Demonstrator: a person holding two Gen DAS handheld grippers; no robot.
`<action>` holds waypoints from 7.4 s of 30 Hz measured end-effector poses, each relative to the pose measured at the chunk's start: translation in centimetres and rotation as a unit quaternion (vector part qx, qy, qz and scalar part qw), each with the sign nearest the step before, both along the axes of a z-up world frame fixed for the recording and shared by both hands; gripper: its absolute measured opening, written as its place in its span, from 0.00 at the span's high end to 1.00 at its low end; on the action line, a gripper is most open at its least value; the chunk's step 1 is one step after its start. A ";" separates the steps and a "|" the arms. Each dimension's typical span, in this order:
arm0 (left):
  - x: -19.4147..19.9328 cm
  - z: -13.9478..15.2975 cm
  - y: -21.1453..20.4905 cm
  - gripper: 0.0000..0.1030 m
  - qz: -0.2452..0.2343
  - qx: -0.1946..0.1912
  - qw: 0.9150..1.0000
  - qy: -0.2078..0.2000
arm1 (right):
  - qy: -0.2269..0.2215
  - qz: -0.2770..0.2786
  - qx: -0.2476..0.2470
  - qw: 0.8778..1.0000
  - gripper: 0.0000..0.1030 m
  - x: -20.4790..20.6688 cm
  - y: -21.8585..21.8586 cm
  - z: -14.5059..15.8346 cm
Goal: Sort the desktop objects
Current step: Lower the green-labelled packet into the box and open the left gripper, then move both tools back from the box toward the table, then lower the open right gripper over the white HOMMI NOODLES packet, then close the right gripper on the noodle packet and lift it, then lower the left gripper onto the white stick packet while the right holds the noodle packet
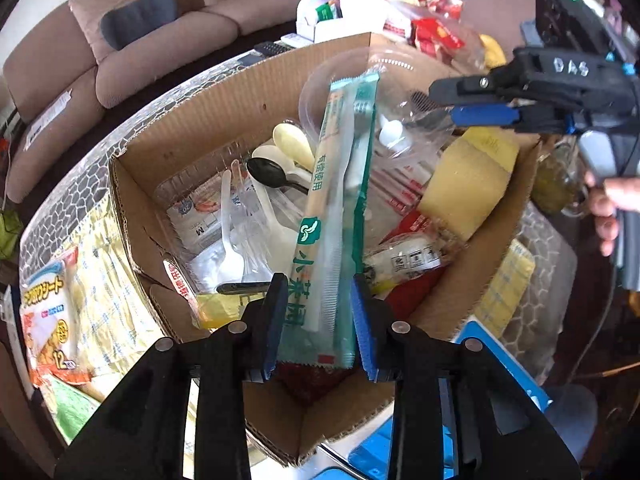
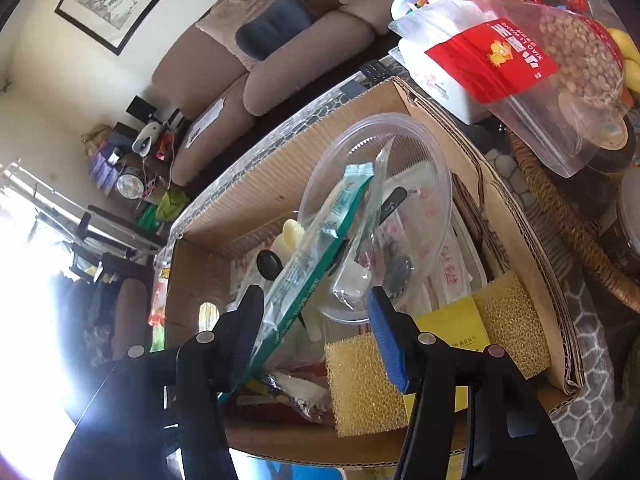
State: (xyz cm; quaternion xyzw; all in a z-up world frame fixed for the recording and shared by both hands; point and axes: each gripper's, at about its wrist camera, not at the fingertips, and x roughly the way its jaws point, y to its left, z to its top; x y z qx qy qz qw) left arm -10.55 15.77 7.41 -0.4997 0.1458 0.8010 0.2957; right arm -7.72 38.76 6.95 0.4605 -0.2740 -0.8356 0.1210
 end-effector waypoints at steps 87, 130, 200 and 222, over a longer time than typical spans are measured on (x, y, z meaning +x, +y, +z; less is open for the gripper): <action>3.4 -6.2 -45.3 0.00 0.333 0.218 0.917 -0.012 | -0.110 0.093 0.334 0.932 0.58 -3.9 -38.2 -13.1; 5.1 -4.5 -48.0 0.00 0.342 0.294 0.892 -0.012 | -0.149 0.061 0.400 0.902 0.16 -5.7 -39.8 -14.3; -0.2 -0.8 -32.4 0.95 0.110 0.422 0.885 -0.164 | 0.029 0.222 -0.033 0.974 0.29 -2.0 -32.3 4.0; -4.0 -3.3 -26.5 0.12 0.136 0.283 0.932 -0.182 | 0.053 0.196 -0.063 0.977 0.88 -3.5 -27.6 4.5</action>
